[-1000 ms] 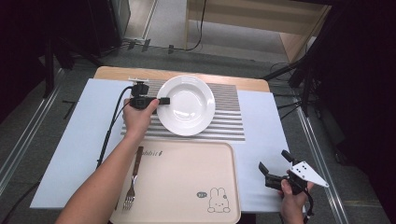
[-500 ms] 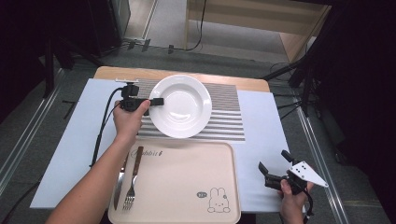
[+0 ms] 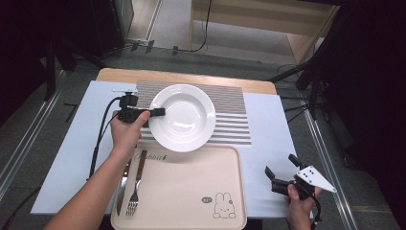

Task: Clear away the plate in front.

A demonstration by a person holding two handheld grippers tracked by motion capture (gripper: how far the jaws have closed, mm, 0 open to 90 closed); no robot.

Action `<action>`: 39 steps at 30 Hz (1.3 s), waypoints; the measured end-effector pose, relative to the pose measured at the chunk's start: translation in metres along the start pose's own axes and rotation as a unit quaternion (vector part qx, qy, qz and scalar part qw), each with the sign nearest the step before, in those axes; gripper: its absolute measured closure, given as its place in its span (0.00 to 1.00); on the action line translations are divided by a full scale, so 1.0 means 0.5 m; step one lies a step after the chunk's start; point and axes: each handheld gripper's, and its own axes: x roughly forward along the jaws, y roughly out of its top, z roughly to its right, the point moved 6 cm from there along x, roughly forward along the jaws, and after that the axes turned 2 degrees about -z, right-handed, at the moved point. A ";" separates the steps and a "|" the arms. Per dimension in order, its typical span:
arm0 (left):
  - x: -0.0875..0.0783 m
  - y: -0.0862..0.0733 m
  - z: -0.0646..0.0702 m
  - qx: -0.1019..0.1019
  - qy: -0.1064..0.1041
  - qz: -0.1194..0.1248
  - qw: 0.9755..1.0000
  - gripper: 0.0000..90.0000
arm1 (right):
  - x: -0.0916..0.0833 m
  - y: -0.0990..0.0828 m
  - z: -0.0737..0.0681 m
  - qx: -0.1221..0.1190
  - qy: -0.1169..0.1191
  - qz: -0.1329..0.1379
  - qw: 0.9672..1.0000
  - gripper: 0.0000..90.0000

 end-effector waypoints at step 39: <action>-0.045 -0.115 0.056 0.001 -0.049 -0.028 0.998 0.90 | -0.001 0.000 0.000 0.000 0.000 0.000 1.000 0.00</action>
